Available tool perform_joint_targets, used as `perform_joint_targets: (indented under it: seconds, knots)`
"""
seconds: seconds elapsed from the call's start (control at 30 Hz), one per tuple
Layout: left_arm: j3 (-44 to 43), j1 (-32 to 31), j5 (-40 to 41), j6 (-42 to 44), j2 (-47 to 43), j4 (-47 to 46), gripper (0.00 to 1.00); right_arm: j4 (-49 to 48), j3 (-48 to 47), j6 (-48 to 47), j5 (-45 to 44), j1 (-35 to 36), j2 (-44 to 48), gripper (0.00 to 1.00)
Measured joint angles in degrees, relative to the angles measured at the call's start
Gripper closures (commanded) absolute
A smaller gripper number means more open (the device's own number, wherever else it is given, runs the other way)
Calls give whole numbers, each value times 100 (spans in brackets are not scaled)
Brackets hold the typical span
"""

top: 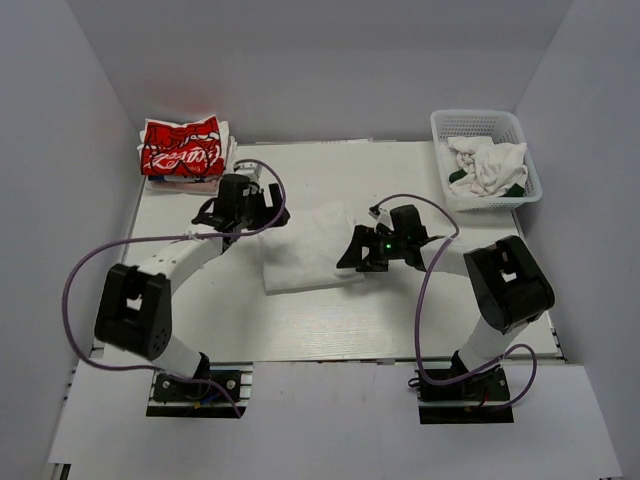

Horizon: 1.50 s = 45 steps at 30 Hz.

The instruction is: Fold and stack the t-shirts

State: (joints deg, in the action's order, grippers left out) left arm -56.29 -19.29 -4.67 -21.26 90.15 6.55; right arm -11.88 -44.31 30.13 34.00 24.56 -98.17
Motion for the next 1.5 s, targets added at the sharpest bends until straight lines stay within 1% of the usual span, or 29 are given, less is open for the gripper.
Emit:
perform_joint_targets:
  seconds: [0.1,0.2,0.37,0.47,0.57,0.6,0.7,0.8,0.9,0.93,0.97,1.0,1.03,1.07,1.17,1.27,1.37,1.5]
  knots:
    - [0,0,0,-26,-601,107,0,295,28,-275,-173,7,232,10]
    - [127,0,0,-151,-820,166,0,675,61,-588,-232,-7,553,10]
    - [710,0,-39,-463,-590,481,0,931,57,-966,-199,-11,1123,10]
    - [870,-2,-173,-573,-284,632,0,1019,13,-1069,-155,-11,1276,10]
    - [1014,-24,-317,-645,-103,501,0,1104,4,-1115,-122,-11,1408,10]
    - [1075,-33,-396,-662,-70,420,2,1145,7,-1121,-125,-11,1484,10]
    - [1075,-39,-551,-706,109,46,11,1220,7,-1163,-133,-13,1829,10]
    - [1010,-37,-824,-734,415,-527,20,1239,9,-1272,-323,-13,2232,10]
    - [807,-33,-999,-713,813,-874,44,1423,9,-1394,-614,-22,2511,10]
    - [699,-26,-1067,-697,979,-973,65,1508,9,-1423,-743,-26,2588,10]
    - [625,-31,-1108,-717,1113,-1058,75,1576,13,-1438,-879,-33,2660,10]
    - [588,-46,-1126,-750,1244,-1134,84,1620,13,-1451,-994,-44,2726,10]
    - [560,-44,-1217,-741,1346,-1239,97,1665,13,-1462,-1115,-57,2804,10]
    - [516,-48,-1276,-750,1388,-1287,100,1696,15,-1475,-1233,-63,2874,10]
    - [306,-70,-1338,-673,1515,-1193,100,1784,17,-1534,-1550,-98,3064,10]
    - [-52,-87,-1285,-492,1628,-800,100,1821,39,-1565,-1777,-136,3180,10]
    - [-616,-129,-927,-98,1670,-76,100,1832,162,-1585,-1989,-153,3294,10]
    - [-1405,-144,-122,533,1499,660,100,1908,295,-1613,-2306,-173,3357,10]
